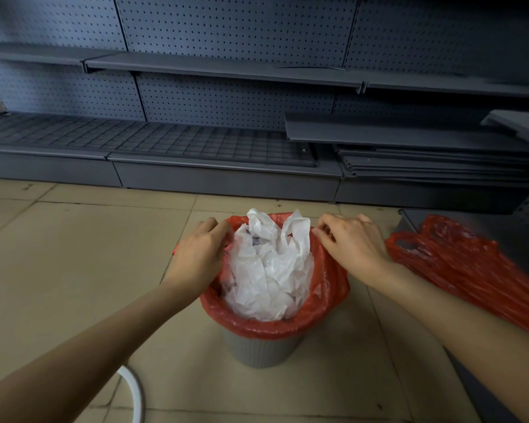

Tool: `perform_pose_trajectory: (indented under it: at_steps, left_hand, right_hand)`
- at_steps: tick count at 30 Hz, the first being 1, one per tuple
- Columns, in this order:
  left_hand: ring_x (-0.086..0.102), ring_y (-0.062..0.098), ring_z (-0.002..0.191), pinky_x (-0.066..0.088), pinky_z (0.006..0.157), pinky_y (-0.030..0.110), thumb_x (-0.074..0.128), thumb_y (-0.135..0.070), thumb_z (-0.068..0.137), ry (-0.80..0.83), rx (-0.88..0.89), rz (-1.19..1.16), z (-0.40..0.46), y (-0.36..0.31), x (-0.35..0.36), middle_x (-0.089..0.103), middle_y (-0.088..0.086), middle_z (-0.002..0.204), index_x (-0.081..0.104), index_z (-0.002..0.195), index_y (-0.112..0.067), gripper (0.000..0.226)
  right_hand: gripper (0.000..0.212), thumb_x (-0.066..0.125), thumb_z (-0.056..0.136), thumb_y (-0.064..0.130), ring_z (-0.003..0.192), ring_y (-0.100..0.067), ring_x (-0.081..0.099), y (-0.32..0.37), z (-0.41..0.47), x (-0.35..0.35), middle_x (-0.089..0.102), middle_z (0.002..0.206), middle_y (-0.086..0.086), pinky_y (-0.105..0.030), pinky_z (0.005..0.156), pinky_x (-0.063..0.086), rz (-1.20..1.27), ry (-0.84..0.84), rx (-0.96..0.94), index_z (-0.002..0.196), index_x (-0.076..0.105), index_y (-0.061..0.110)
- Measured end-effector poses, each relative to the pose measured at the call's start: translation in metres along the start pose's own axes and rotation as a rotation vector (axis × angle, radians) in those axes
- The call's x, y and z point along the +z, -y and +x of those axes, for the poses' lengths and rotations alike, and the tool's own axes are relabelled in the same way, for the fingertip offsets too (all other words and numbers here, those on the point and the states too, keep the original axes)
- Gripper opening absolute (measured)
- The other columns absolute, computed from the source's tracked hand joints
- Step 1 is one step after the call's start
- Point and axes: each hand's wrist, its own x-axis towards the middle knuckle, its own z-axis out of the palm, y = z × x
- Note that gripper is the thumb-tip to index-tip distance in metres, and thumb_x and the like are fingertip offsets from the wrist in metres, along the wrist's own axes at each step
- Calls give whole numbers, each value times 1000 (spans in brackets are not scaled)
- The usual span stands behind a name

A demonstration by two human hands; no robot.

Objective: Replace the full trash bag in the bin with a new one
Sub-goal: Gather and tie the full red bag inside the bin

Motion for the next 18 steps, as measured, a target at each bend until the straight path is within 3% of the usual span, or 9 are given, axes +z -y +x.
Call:
perform_pose_trajectory:
  at_steps: [4, 11, 18]
  left_hand:
    - [52, 22, 73, 37, 57, 31, 55, -15, 87, -59, 20, 42, 2, 10, -4, 58, -1, 80, 58, 92, -17, 6]
    - [57, 19, 75, 46, 58, 32, 55, -15, 85, -23, -130, 37, -4, 37, -7, 59, -7, 85, 59, 95, -25, 14]
    - [56, 19, 72, 43, 56, 31, 56, -15, 85, -28, -56, 70, -1, 23, -4, 60, -5, 82, 62, 93, -22, 12]
  right_hand:
    - [19, 48, 93, 35, 74, -18, 64, -15, -4, -3, 70, 86, 6, -33, 87, 38, 29, -4, 37, 92, 62, 23]
    - [19, 47, 94, 33, 79, -15, 64, -50, -21, 7, 70, 92, 6, -30, 87, 37, -13, 119, 60, 98, 63, 23]
    - [19, 48, 92, 43, 80, -9, 63, -56, -28, 21, 68, 90, 12, -30, 85, 38, -43, 233, 63, 99, 59, 29]
